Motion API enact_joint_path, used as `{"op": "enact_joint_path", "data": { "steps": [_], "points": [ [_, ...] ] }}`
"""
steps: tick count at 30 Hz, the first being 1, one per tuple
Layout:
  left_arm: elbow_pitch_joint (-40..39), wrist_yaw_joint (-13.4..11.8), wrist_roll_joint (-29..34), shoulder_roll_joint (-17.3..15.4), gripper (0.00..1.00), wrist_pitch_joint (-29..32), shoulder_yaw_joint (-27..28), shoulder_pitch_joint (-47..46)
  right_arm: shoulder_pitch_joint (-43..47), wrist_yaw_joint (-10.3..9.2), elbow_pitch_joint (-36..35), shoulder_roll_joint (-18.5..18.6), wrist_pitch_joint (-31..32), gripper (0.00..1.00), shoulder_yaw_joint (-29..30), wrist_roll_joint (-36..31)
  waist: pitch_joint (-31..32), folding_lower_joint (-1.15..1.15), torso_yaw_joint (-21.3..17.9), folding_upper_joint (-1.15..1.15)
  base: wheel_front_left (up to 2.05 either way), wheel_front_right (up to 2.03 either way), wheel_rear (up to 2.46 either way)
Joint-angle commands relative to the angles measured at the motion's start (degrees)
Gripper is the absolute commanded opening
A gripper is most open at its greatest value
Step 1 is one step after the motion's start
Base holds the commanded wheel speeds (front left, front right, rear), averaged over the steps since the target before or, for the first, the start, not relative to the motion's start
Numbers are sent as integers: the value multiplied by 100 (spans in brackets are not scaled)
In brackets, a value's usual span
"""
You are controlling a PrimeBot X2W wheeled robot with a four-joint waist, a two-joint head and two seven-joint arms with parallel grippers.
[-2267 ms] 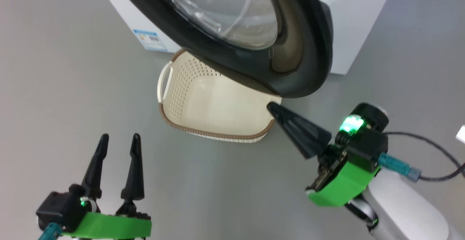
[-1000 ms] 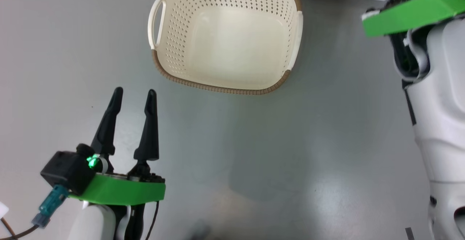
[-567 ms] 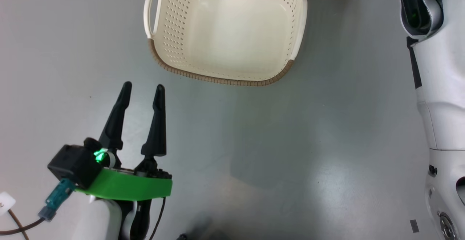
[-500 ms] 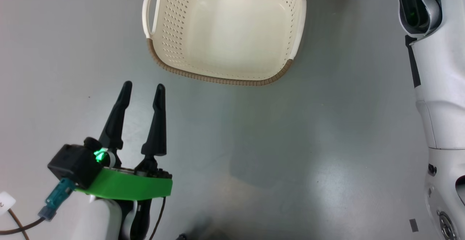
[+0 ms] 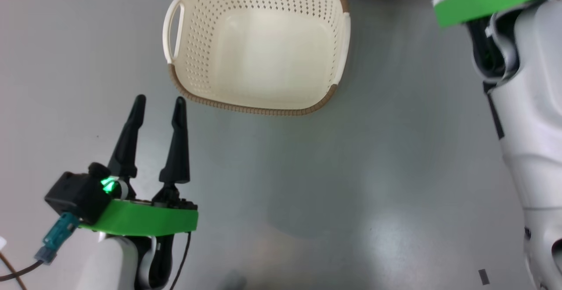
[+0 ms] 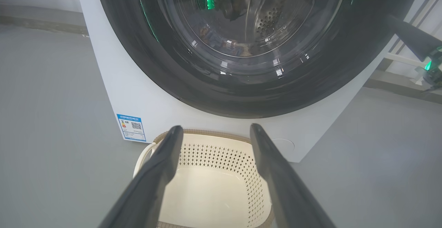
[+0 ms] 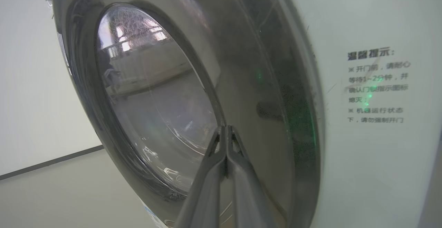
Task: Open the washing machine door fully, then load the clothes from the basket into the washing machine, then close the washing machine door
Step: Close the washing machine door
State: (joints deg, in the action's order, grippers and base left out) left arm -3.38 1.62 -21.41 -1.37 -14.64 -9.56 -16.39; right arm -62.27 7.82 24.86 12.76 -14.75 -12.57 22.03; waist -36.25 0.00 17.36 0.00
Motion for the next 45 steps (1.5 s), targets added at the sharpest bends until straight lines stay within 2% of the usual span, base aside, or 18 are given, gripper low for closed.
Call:
{"op": "enact_joint_path", "data": {
  "steps": [1,10,17,18,20,21,37,45],
  "points": [
    [-85,23,68,-151,100,-36,269,76,272,-33,-222,-139,-25,0,-166,114,166,0,-114,0,0,0,0],
    [-27,91,210,-151,100,-36,521,192,1129,-33,-546,10,-25,0,-385,319,634,0,-373,0,0,0,0],
    [38,125,260,-151,100,-36,779,318,1816,-33,-715,95,-25,2,-467,142,1071,0,-595,0,0,0,0],
    [52,136,291,-151,100,-36,805,343,1903,-33,-730,90,-25,23,-466,134,1139,0,-627,0,0,0,0],
    [82,161,347,-151,100,-36,858,398,2071,-33,-752,65,-25,57,-449,122,1280,0,-690,0,0,0,0],
    [99,171,370,-151,100,-36,887,427,2148,-33,-766,50,-25,100,-415,99,1348,0,-720,0,0,0,0],
    [185,249,599,-151,100,-36,1367,1015,3756,-33,-1097,-341,-25,100,395,-189,2340,0,-1214,0,0,0,0],
    [183,308,646,-151,100,-36,1619,1368,4464,-33,-1219,-483,-25,100,573,-334,2720,0,-1587,0,0,0,0]
  ]
}}
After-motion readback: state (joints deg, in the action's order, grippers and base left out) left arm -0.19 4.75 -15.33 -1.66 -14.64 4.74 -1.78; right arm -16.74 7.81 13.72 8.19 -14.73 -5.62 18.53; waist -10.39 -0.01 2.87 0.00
